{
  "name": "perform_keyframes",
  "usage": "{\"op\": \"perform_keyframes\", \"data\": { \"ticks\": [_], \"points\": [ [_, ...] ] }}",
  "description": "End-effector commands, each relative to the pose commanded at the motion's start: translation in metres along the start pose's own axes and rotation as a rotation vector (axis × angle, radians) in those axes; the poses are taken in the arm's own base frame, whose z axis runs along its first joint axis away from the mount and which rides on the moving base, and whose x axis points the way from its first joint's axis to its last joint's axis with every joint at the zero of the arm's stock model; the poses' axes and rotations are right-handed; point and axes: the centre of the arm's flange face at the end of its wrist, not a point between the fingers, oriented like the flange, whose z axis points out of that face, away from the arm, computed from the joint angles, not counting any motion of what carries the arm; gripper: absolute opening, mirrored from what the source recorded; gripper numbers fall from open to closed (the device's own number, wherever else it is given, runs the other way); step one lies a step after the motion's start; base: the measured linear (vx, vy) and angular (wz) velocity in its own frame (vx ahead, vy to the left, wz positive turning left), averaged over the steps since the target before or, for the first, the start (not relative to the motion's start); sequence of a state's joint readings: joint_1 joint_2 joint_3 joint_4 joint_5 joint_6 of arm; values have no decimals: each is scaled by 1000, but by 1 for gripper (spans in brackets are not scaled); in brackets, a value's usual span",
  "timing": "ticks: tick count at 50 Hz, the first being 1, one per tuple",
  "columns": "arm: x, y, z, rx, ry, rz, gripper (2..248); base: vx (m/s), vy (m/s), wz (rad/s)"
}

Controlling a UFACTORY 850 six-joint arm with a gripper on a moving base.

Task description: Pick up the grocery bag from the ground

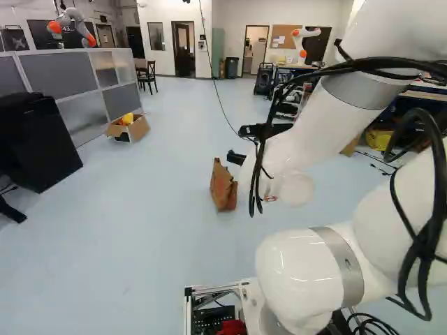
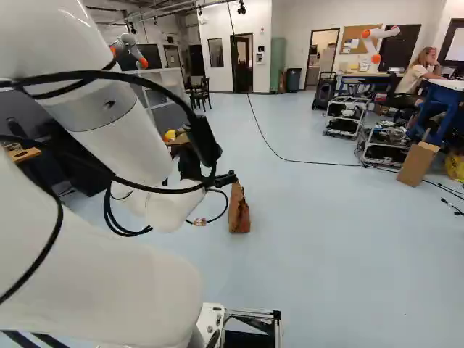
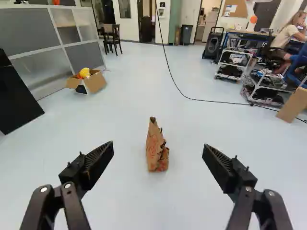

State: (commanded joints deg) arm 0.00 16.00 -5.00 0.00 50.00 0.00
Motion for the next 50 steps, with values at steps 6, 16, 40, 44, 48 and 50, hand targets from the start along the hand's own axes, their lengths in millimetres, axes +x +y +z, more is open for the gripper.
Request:
{"op": "perform_keyframes", "data": {
  "ticks": [6,16,40,44,48,50],
  "points": [
    [0,0,0,0,0,0,247,8,0,0],
    [0,0,0,0,0,0,247,47,0,-2],
    [0,0,0,0,0,0,247,103,0,-7],
    [0,0,0,0,0,0,247,118,3,-7],
    [0,0,0,0,0,0,247,123,2,-2],
    [0,0,0,0,0,0,247,121,0,-14]
  ]
}}
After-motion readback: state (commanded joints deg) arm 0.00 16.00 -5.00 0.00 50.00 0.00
